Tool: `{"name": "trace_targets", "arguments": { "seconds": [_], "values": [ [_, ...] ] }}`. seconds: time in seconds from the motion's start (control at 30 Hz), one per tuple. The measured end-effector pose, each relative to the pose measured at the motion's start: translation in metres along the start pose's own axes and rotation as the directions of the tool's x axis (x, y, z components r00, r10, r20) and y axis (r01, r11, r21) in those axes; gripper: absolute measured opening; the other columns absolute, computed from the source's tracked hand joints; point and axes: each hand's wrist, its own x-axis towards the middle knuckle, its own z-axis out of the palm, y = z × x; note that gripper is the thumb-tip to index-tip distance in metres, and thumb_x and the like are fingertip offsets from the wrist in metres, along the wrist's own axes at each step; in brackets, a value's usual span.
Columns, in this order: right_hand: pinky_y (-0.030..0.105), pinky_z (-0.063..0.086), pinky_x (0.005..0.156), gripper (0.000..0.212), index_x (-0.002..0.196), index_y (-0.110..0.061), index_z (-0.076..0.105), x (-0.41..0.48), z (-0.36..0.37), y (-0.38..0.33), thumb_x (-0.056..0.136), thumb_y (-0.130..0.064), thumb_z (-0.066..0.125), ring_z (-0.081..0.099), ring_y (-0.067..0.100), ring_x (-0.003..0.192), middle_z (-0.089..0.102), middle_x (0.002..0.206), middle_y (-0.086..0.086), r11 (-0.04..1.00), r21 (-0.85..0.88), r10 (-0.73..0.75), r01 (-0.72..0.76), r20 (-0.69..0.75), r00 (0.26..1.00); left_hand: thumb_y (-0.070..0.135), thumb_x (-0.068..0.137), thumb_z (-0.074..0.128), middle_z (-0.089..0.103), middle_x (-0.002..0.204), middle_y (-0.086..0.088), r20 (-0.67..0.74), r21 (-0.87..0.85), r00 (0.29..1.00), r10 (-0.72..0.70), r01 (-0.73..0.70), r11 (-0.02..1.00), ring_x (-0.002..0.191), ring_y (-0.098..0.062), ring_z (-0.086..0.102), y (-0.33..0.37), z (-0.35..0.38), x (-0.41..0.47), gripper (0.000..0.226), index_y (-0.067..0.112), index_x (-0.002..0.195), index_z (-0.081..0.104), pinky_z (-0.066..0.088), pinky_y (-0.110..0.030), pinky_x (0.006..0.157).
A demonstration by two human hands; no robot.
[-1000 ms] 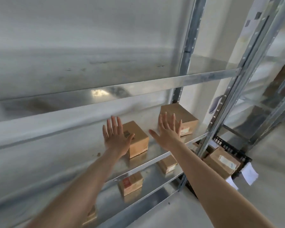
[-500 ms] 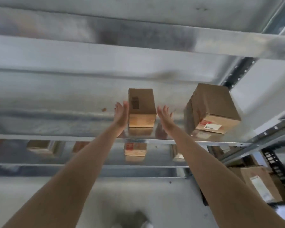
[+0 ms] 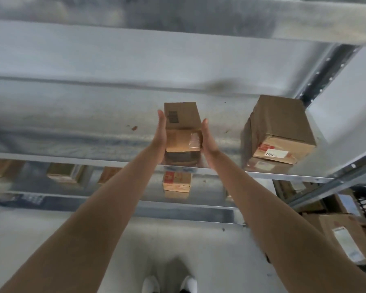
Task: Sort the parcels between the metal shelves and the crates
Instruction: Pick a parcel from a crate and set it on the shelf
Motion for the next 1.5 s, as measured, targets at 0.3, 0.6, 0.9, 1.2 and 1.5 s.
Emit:
{"name": "trace_targets", "arguments": {
  "seconds": [0.3, 0.6, 0.9, 1.2, 1.5],
  "values": [
    [0.027, 0.043, 0.067, 0.064, 0.133, 0.001, 0.044, -0.017, -0.002, -0.029, 0.1, -0.054, 0.045, 0.06, 0.023, 0.093, 0.06, 0.115, 0.018, 0.998, -0.005, 0.057, -0.057, -0.044, 0.997, 0.05, 0.104, 0.027, 0.069, 0.111, -0.007, -0.018, 0.097, 0.998, -0.065, 0.066, 0.993, 0.089, -0.02, 0.068, 0.019, -0.003, -0.01, 0.044, 0.023, 0.123, 0.056, 0.053, -0.031, 0.07],
    [0.023, 0.043, 0.074, 0.06, 0.138, -0.019, 0.028, -0.029, -0.004, -0.032, 0.087, 0.01, 0.043, 0.047, 0.023, 0.116, 0.047, 0.131, 0.01, 0.997, 0.056, -0.052, 0.051, 0.008, 0.999, -0.007, 0.086, 0.045, 0.049, 0.129, -0.014, -0.057, 0.296, 0.997, -0.046, 0.061, 0.953, 0.122, -0.027, 0.048, 0.018, -0.01, -0.014, 0.063, 0.01, 0.144, 0.028, 0.045, -0.037, 0.096],
    [0.028, 0.045, 0.074, 0.065, 0.148, -0.013, 0.019, -0.033, 0.01, -0.045, 0.099, -0.034, 0.055, 0.053, 0.014, 0.096, 0.05, 0.116, 0.001, 0.986, 0.164, 0.029, -0.013, -0.09, 0.996, 0.084, 0.078, 0.045, 0.053, 0.138, -0.008, -0.139, 0.16, 0.987, -0.085, 0.107, 0.981, 0.126, -0.028, 0.051, 0.027, -0.004, -0.014, 0.089, 0.021, 0.141, 0.043, 0.039, -0.051, 0.109],
    [0.047, 0.048, 0.102, 0.128, 0.138, -0.013, 0.039, -0.02, 0.019, -0.056, 0.047, -0.103, 0.047, 0.059, 0.028, 0.115, 0.057, 0.131, 0.009, 0.982, 0.179, 0.068, -0.052, -0.084, 0.994, 0.086, 0.083, 0.021, 0.065, 0.119, -0.005, -0.133, 0.114, 0.986, -0.099, 0.115, 0.987, 0.111, -0.025, 0.06, 0.047, -0.008, -0.016, 0.085, 0.023, 0.125, 0.059, 0.045, -0.046, 0.101],
    [0.055, 0.047, 0.102, 0.087, 0.122, -0.019, 0.031, -0.021, 0.032, -0.07, 0.07, -0.085, 0.053, 0.056, 0.032, 0.114, 0.051, 0.126, 0.011, 0.959, 0.27, 0.145, -0.088, -0.196, 0.97, 0.094, 0.068, 0.038, 0.064, 0.113, -0.008, -0.221, 0.162, 0.969, -0.11, 0.148, 0.976, 0.098, -0.025, 0.061, 0.047, -0.016, -0.003, 0.097, 0.018, 0.127, 0.05, 0.048, -0.04, 0.079]
  ]
}}
